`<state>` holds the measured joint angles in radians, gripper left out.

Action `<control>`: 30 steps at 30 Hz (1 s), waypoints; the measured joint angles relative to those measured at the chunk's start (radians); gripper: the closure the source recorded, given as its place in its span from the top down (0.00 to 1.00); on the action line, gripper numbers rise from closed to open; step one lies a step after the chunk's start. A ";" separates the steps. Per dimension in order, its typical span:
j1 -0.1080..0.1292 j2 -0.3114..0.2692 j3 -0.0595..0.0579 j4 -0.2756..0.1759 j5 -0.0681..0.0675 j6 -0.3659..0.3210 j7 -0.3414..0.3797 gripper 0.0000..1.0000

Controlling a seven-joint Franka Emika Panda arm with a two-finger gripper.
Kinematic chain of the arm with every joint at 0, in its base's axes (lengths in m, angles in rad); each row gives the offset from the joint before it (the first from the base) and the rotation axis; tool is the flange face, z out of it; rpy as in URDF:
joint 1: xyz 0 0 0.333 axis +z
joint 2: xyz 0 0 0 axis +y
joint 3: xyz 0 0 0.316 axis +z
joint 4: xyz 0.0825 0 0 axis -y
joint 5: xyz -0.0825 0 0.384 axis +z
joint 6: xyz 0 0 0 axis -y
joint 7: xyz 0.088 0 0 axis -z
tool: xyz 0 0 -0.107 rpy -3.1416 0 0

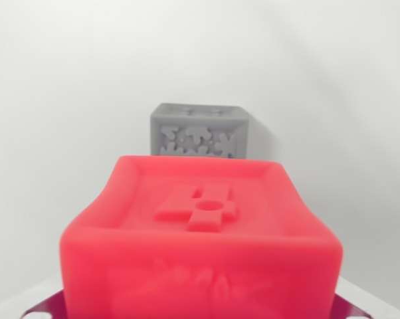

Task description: Destack cube

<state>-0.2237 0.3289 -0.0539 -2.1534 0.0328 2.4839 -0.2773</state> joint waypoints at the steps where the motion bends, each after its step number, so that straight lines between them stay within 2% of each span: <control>1: 0.000 -0.007 0.000 0.000 0.000 -0.007 0.000 0.00; 7: 0.003 -0.029 -0.001 0.000 -0.002 -0.026 0.014 0.00; 30: 0.081 -0.027 -0.001 -0.026 -0.003 -0.007 0.188 0.00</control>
<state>-0.1431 0.3017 -0.0545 -2.1799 0.0302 2.4766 -0.0889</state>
